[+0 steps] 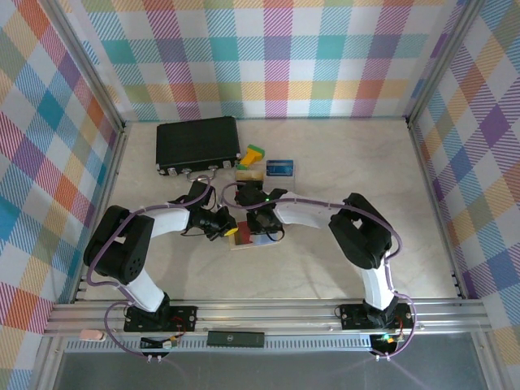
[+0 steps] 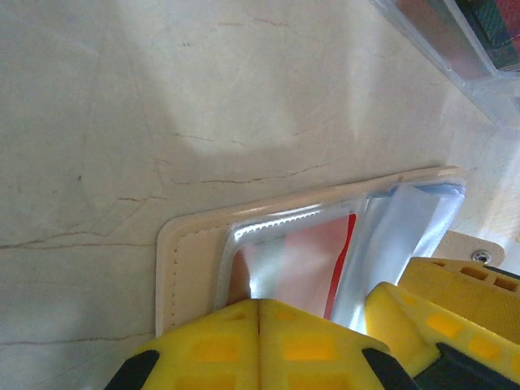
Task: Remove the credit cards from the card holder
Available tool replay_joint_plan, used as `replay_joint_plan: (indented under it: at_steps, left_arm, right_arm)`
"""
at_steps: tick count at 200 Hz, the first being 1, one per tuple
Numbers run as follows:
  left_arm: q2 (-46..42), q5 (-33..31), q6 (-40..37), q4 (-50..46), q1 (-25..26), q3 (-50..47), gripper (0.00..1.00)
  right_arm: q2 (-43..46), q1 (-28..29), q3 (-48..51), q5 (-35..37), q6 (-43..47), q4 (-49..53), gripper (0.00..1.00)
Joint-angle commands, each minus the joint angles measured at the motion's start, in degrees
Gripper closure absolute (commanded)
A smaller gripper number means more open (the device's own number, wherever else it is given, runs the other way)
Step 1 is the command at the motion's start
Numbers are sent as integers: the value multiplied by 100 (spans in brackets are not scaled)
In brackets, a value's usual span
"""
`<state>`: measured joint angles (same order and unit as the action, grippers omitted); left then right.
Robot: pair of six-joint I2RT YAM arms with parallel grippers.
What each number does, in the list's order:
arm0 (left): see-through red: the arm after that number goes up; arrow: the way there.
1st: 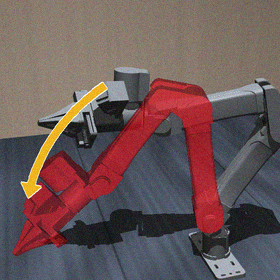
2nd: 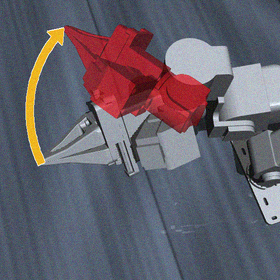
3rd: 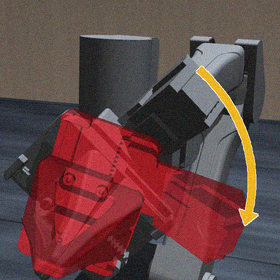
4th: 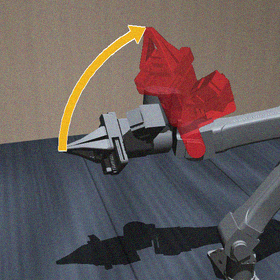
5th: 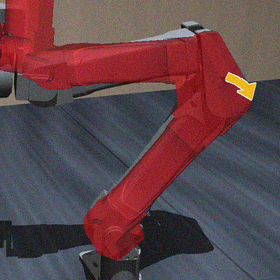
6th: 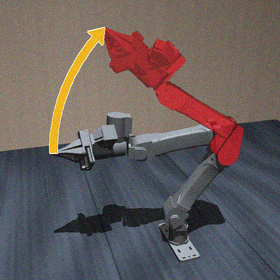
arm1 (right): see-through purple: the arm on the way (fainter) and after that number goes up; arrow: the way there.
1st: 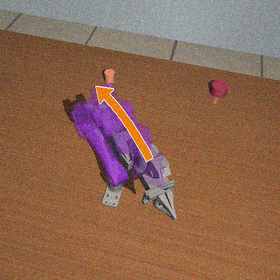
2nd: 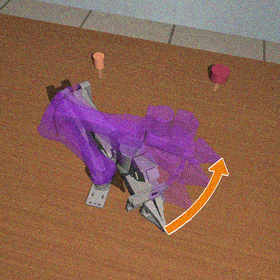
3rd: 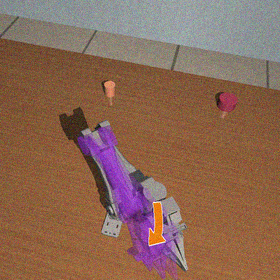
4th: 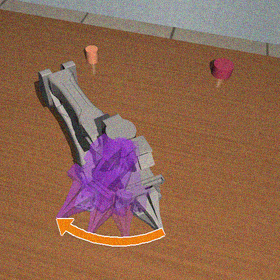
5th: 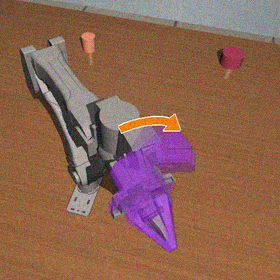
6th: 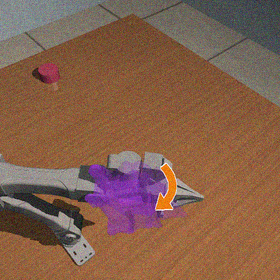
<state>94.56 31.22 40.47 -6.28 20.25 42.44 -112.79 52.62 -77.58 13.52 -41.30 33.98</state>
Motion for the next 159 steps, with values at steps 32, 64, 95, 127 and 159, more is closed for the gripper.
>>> replay_joint_plan:
  at_steps: [32,64,95,127,159]
  left_arm:
    - [85,-265,-242,-597,32,115,91]
    - [-85,113,-268,-629,40,346,84]
    - [-262,344,-171,-542,49,511,76]
    - [-200,410,-132,-548,128,604,73]
    - [-400,-218,-324,-1169,111,732,70]
  right_arm:
    - [873,-354,747,705,-473,279,61]
    - [1547,-511,1215,765,-533,-108,59]
    - [2027,-643,1579,228,-303,-786,57]
    - [2156,-680,1713,-203,-255,-1175,57]
    - [2006,-691,1686,-1002,-41,-1607,58]
